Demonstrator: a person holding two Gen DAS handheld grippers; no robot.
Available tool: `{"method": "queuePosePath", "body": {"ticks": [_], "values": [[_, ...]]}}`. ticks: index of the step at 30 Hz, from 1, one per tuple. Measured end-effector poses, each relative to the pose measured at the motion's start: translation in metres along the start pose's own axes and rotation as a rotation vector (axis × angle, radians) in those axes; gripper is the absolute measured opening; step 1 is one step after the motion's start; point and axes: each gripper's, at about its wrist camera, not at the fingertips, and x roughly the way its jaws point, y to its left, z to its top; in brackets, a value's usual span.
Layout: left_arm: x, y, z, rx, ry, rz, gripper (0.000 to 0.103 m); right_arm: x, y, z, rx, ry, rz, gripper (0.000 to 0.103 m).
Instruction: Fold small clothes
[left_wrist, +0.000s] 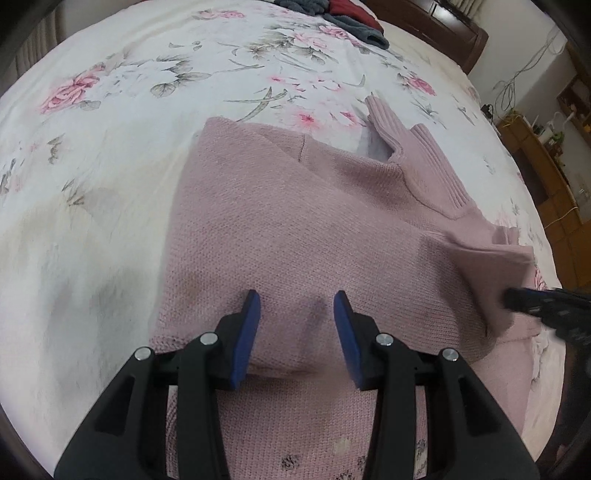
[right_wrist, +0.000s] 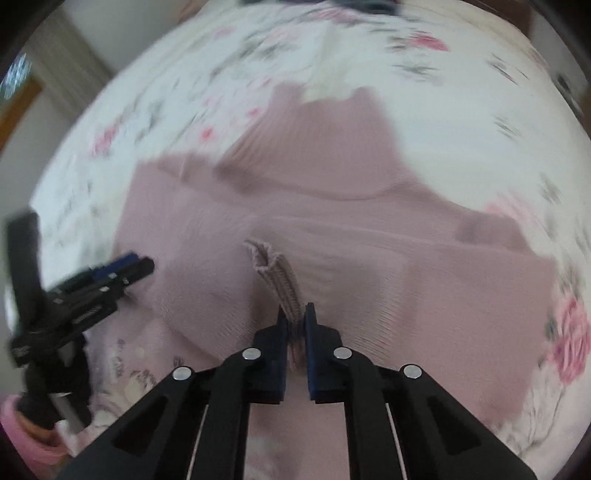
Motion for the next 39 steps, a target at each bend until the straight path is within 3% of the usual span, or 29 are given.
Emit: {"method": "queuePosePath", "body": {"ticks": [8, 15, 18, 21, 24, 27, 32, 39], "values": [[0.003, -0.006, 0.001, 0.028, 0.006, 0.041, 0.041, -0.046, -0.097, -0.015, 0.224, -0.036, 0.016, 0.008], [0.005, -0.011, 0.001, 0.061, 0.015, 0.074, 0.041, -0.024, -0.149, -0.050, 0.343, 0.086, 0.072, 0.012], [0.002, -0.014, 0.005, 0.061, 0.028, 0.094, 0.042, -0.031, -0.157, -0.058, 0.332, 0.083, 0.034, 0.015], [-0.010, -0.027, 0.010, 0.078, -0.003, 0.099, 0.045, -0.052, -0.153, -0.054, 0.280, 0.001, -0.012, 0.017], [-0.019, -0.050, 0.015, 0.138, -0.046, 0.081, 0.055, -0.062, -0.139, -0.043, 0.220, -0.051, 0.015, 0.026], [-0.011, -0.066, 0.014, 0.181, -0.018, 0.067, 0.056, -0.049, -0.131, -0.036, 0.202, -0.026, 0.029, 0.027], [0.019, -0.067, 0.003, 0.257, 0.052, 0.137, 0.056, -0.022, -0.134, -0.045, 0.207, 0.026, -0.020, 0.027], [0.022, -0.054, -0.003, 0.290, 0.044, 0.112, 0.056, -0.010, -0.142, -0.056, 0.195, 0.028, -0.012, 0.027]]}}
